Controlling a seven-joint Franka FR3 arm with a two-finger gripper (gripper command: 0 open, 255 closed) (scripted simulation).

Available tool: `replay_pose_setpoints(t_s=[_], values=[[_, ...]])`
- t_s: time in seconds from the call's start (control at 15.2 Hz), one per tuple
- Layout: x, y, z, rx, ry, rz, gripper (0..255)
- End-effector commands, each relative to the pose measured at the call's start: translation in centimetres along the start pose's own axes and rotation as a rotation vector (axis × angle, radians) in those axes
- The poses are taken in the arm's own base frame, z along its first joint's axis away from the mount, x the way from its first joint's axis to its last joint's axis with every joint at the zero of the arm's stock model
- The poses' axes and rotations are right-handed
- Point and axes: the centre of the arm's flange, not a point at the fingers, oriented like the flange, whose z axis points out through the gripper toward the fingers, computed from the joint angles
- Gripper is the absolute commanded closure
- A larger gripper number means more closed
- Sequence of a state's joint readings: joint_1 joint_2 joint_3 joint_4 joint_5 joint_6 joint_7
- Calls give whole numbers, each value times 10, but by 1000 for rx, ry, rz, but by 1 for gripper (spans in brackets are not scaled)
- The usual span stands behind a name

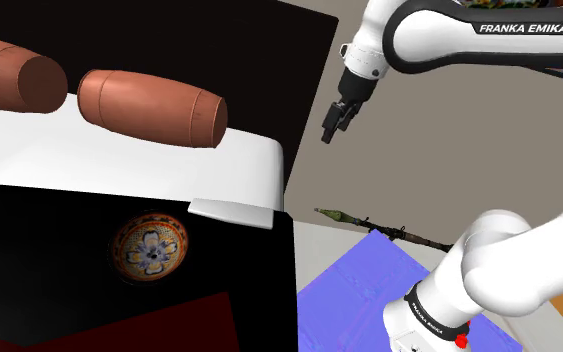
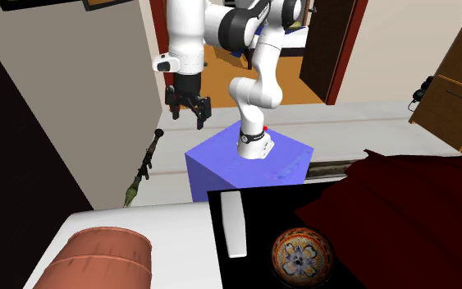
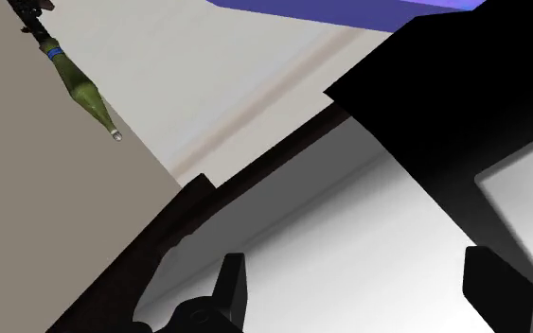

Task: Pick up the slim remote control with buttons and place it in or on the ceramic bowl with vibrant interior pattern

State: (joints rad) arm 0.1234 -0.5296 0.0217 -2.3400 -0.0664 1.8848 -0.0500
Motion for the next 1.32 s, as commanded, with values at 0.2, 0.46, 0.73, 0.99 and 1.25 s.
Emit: replay_pose_setpoints(t_s=[0.2, 0.46, 0.73, 0.99, 1.25], values=[[36, -39, 34, 19, -9, -132, 0], [59, -76, 62, 34, -18, -236, 0], [79, -116, 90, 49, -26, -341, 0], [94, -157, 117, 64, -35, -445, 0], [104, -201, 144, 79, -43, -549, 0]])
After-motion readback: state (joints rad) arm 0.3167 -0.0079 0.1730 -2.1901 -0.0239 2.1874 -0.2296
